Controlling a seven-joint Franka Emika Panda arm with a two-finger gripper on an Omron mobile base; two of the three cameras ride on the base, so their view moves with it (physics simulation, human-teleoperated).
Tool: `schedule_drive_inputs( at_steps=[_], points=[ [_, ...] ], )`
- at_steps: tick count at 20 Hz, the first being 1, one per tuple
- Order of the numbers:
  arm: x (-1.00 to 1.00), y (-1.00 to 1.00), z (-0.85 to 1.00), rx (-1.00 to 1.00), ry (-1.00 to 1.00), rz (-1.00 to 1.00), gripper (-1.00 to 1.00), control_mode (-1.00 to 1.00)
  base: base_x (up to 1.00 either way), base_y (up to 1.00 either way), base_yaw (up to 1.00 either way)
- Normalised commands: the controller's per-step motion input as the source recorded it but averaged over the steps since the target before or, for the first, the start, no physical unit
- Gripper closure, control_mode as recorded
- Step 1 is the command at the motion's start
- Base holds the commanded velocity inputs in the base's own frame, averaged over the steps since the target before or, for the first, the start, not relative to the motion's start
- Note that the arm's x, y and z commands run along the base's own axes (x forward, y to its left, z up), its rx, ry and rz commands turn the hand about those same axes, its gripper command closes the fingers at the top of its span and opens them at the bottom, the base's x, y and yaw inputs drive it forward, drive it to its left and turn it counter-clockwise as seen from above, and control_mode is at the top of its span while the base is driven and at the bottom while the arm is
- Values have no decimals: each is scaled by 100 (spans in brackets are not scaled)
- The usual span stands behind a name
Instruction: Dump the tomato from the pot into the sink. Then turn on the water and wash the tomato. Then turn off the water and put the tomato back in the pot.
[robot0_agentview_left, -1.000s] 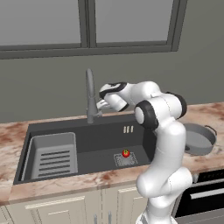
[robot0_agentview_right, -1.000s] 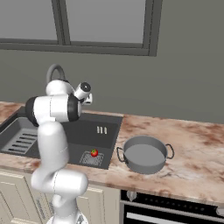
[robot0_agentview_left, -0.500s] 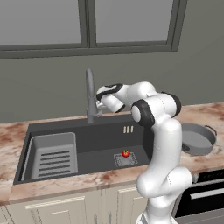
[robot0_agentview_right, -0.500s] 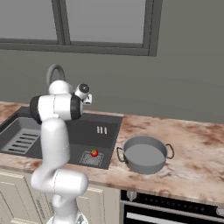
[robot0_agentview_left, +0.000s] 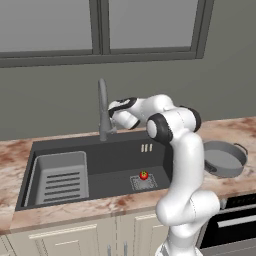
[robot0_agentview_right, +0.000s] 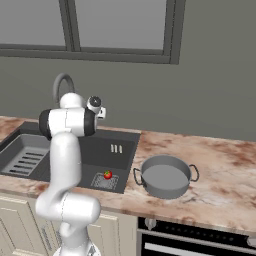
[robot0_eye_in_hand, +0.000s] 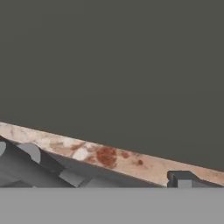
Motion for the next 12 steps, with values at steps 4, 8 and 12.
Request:
schedule_drive_inputs(
  at_steps=[4,8,12],
  points=[
    [30,0,-7,0,0,-4,-100,-100,0,0,0],
    [26,1,-10,0,0,-4,-100,-100,0,0,0],
    [24,0,-14,0,0,-3,-100,-100,0,0,0]
  ],
)
